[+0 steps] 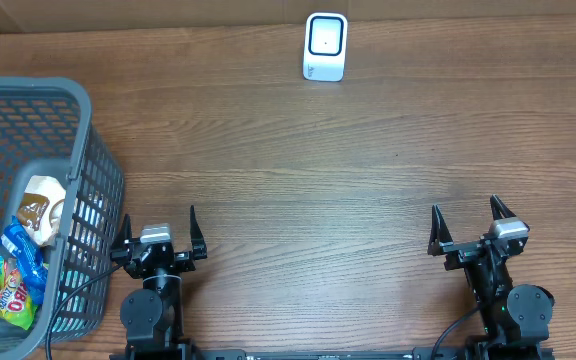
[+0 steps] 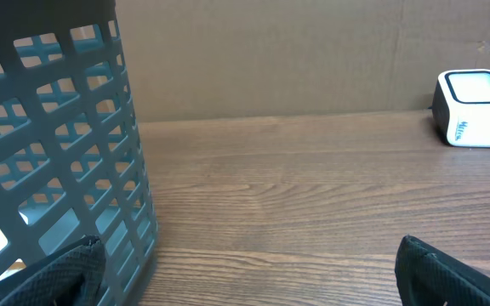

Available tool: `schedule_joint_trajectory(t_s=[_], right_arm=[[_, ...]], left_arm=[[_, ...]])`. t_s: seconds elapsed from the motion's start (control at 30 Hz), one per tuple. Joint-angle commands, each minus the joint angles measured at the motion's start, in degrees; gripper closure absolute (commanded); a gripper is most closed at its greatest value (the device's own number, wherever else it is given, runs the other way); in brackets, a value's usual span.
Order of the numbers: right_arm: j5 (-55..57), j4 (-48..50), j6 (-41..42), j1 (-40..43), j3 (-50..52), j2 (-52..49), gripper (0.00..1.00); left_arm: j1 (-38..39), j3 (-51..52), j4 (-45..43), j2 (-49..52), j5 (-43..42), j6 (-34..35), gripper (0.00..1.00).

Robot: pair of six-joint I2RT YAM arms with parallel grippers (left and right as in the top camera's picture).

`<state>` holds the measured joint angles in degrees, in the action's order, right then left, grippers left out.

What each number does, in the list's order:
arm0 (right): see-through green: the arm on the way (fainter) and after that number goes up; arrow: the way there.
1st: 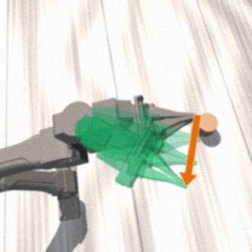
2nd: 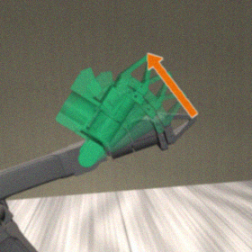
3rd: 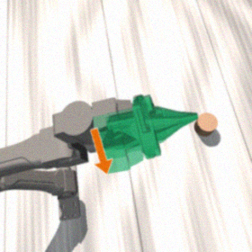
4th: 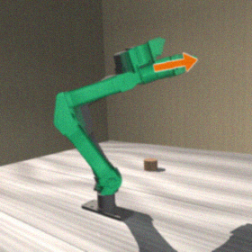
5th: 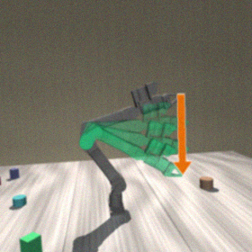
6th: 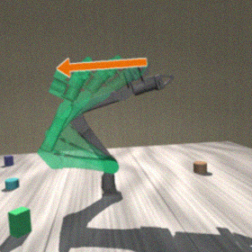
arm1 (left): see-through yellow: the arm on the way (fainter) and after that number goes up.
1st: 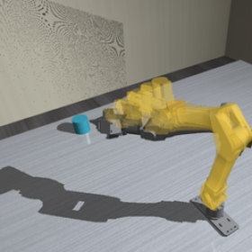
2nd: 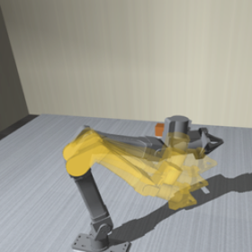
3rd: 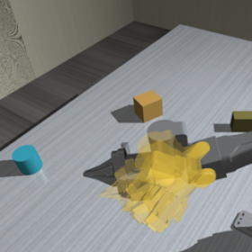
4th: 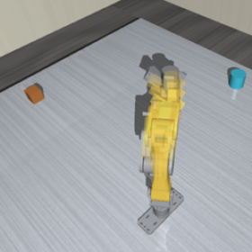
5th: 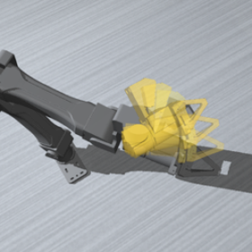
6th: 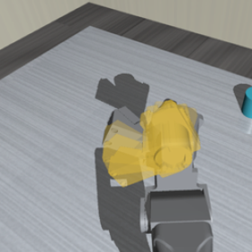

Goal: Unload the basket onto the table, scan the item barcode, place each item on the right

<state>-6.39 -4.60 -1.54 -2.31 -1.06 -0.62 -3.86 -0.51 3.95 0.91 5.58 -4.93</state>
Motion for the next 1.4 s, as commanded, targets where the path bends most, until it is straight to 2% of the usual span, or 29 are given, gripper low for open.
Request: schedule_joint_trajectory(t_s=[0.0, 0.73, 0.97, 1.17, 1.3, 1.37], right_arm=[[0.57, 0.24, -0.22, -0.31, 0.59, 0.46, 0.0], [0.57, 0.26, -0.22, -0.31, 0.59, 0.46, 0.0], [0.42, 0.48, -0.2, -0.31, 0.2, 0.44, 0.0], [0.37, 0.39, -0.22, -0.2, -3.82, 0.44, 0.0], [0.37, 0.13, -0.2, -0.2, -6.6, 0.44, 0.0], [0.35, -0.66, 0.02, -0.2, -8.9, 0.44, 0.0]], left_arm=[[-0.35, 0.24, 0.0, -0.55, -0.52, -1.29, 0.0], [-0.35, 0.24, 0.02, -0.55, -0.57, -1.29, 0.01], [-0.35, -0.37, -0.79, -0.52, -9.55, -1.75, 0.0], [-0.35, -6.54, 5.57, 2.29, -12.9, -2.1, 0.0], [-0.35, -11.82, 5.75, 7.48, -13.16, -2.21, 0.0], [-0.35, -16.0, 5.97, 11.45, -16.98, -2.67, 0.0]])
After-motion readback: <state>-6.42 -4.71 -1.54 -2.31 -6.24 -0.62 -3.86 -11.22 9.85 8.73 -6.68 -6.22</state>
